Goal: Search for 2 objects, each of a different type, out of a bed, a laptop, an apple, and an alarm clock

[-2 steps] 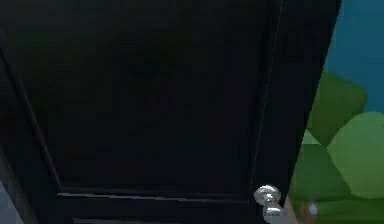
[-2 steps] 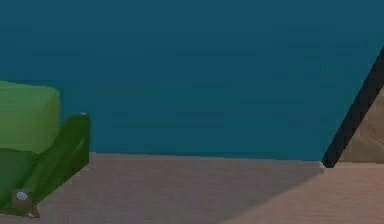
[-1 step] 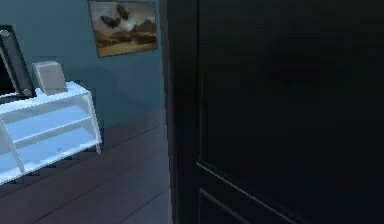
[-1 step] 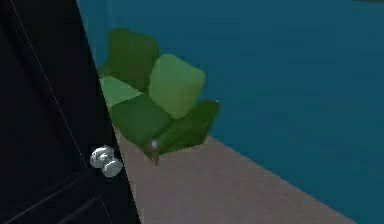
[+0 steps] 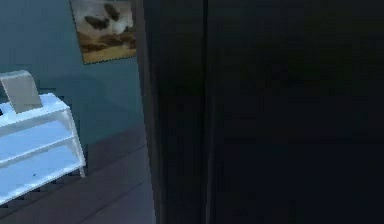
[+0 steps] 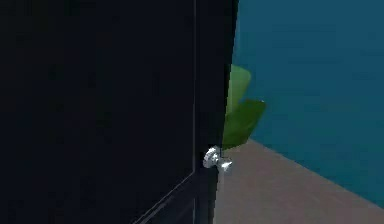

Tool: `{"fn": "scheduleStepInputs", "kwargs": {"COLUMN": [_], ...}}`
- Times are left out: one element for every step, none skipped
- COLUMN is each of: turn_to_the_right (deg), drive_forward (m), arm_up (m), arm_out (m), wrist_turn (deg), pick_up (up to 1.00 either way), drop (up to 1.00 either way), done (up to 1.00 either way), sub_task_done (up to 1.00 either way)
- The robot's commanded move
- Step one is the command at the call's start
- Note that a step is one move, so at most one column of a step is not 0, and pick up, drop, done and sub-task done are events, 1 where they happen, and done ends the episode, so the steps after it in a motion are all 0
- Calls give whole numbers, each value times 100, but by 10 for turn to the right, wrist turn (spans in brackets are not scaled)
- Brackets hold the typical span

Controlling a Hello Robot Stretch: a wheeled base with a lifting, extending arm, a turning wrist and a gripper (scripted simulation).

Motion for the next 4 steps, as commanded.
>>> {"fn": "scheduleStepInputs", "kwargs": {"turn_to_the_right": [-420, 0, -60, 0], "drive_forward": [0, 45, 0, 30], "arm_up": [0, 0, 0, 0], "arm_out": [0, 0, 0, 0], "wrist_turn": [0, 0, 0, 0], "pick_up": [0, 0, 0, 0], "drop": [0, 0, 0, 0], "done": [0, 0, 0, 0], "sub_task_done": [0, 0, 0, 0]}}
